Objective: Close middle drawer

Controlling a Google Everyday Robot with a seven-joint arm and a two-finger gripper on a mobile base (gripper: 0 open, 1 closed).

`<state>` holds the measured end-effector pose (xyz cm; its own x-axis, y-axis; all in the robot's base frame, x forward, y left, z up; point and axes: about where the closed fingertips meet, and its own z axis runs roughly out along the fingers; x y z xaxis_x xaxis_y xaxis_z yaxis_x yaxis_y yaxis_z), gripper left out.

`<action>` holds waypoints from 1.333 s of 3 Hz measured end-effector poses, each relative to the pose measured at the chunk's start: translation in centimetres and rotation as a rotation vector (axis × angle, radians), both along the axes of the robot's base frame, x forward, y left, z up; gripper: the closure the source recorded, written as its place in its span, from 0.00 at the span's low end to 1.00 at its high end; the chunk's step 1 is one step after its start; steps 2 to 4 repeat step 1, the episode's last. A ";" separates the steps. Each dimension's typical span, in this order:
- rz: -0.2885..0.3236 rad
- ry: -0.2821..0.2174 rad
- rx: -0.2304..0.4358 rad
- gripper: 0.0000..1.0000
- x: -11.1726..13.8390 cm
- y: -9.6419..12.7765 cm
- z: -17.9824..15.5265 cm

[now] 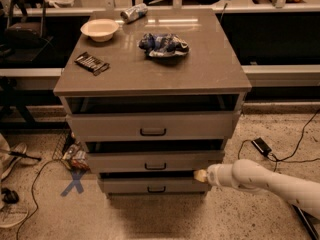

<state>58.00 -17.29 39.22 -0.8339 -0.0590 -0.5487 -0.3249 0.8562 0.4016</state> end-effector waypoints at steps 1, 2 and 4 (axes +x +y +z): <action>-0.056 0.034 0.021 1.00 -4.3 -2.2 -0.4; -0.056 0.034 0.021 1.00 -4.3 -2.2 -0.4; -0.056 0.034 0.021 1.00 -4.3 -2.2 -0.4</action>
Offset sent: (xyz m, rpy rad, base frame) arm 0.0000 0.0000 0.0000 0.0000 0.0000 0.0000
